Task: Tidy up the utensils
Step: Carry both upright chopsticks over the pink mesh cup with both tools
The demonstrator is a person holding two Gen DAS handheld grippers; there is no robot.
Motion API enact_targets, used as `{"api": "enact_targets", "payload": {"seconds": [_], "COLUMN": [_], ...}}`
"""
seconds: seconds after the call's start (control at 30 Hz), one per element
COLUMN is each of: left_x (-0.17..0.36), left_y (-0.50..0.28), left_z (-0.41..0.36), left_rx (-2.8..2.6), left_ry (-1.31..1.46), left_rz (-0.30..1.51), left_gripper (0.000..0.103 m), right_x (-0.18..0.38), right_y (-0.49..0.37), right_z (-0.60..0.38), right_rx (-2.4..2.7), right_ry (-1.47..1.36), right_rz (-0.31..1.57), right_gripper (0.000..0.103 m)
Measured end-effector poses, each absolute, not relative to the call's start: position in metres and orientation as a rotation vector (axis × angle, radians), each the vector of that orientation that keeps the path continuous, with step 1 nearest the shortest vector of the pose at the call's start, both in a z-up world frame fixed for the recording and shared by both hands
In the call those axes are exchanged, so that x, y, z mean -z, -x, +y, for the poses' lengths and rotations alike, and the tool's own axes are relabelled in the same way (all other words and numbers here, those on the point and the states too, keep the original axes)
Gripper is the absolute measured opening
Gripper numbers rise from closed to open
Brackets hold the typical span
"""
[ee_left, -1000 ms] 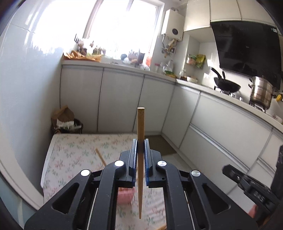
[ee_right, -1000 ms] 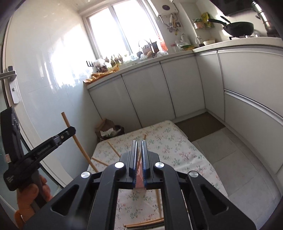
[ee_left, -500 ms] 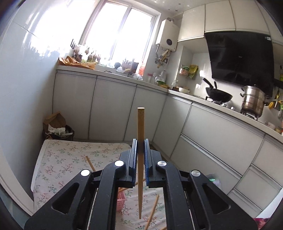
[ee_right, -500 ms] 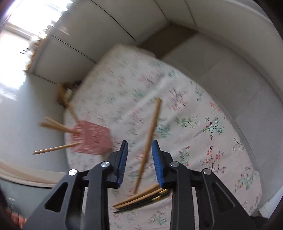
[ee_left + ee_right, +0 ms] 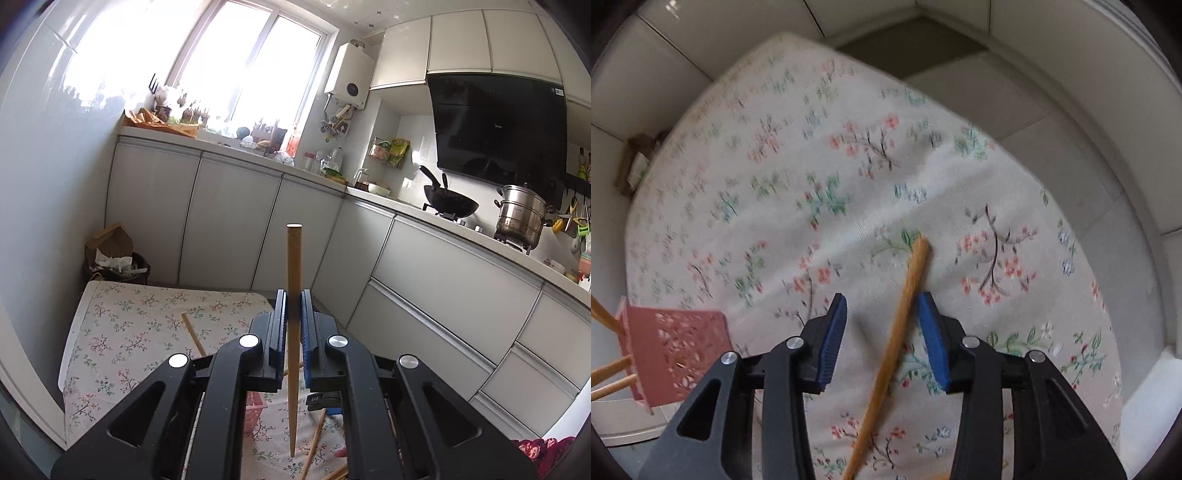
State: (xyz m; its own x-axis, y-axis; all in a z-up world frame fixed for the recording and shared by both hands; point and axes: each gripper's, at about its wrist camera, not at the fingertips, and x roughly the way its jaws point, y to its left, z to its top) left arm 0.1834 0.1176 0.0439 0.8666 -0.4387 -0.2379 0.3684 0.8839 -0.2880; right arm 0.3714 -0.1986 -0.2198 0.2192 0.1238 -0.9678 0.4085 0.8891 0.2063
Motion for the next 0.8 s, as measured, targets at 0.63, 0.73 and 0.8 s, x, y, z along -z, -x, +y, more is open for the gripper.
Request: {"api": "enact_targets", "payload": {"seconds": [0.63, 0.73, 0.8], "left_x": [-0.032, -0.033, -0.034], "left_y": [-0.182, -0.18, -0.18], "left_z": [0.107, 0.104, 0.104], "left_rx": [0.362, 0.354, 0.35], "left_ry": [0.225, 0.215, 0.211], "left_rz": [0.376, 0.37, 0.368], "left_gripper": [0.006, 0.006, 0.007], "right_x": [0.026, 0.006, -0.004], "right_y": [-0.159, -0.143, -0.136], "right_z": [-0.177, -0.177, -0.177], "right_rx": [-0.114, -0.123, -0.129], "right_ry": [-0.343, -0.324, -0.318], "right_rz": [0.542, 0.482, 0.461], "right_gripper": [0.008, 0.008, 0.008]}}
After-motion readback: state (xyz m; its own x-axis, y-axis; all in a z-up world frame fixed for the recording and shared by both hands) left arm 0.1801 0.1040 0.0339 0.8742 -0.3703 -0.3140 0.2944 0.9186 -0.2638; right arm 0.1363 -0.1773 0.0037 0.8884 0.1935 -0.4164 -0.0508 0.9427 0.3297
